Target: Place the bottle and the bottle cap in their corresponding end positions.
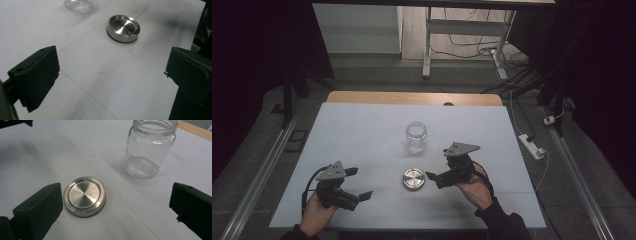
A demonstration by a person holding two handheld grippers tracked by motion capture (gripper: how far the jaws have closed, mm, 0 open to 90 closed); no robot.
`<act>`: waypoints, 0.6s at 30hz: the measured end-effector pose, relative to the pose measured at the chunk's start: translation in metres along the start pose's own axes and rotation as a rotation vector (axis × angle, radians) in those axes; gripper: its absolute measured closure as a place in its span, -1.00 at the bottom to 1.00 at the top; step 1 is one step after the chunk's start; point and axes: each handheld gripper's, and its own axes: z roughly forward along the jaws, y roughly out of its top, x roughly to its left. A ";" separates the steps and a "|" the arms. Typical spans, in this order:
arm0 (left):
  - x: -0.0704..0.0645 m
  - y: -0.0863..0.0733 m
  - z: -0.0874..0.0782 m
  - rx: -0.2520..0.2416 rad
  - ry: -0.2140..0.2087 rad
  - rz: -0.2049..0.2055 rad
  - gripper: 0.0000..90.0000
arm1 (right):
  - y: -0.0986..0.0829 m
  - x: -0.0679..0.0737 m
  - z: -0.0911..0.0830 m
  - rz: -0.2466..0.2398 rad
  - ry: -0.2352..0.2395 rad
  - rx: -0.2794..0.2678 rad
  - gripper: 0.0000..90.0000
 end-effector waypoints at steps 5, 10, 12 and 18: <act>0.002 -0.007 -0.009 -0.009 0.021 -0.016 -1.00 | -0.008 -0.002 -0.011 0.021 -0.014 -0.012 -1.00; 0.003 -0.016 -0.019 -0.017 0.044 -0.038 -1.00 | -0.017 -0.002 -0.023 0.044 -0.028 -0.031 -1.00; 0.004 -0.019 -0.023 -0.019 0.054 -0.045 -1.00 | -0.020 -0.003 -0.027 0.053 -0.034 -0.032 -1.00; 0.006 -0.030 -0.035 -0.031 0.079 -0.077 -1.00 | -0.032 -0.004 -0.037 0.058 -0.059 -0.027 -1.00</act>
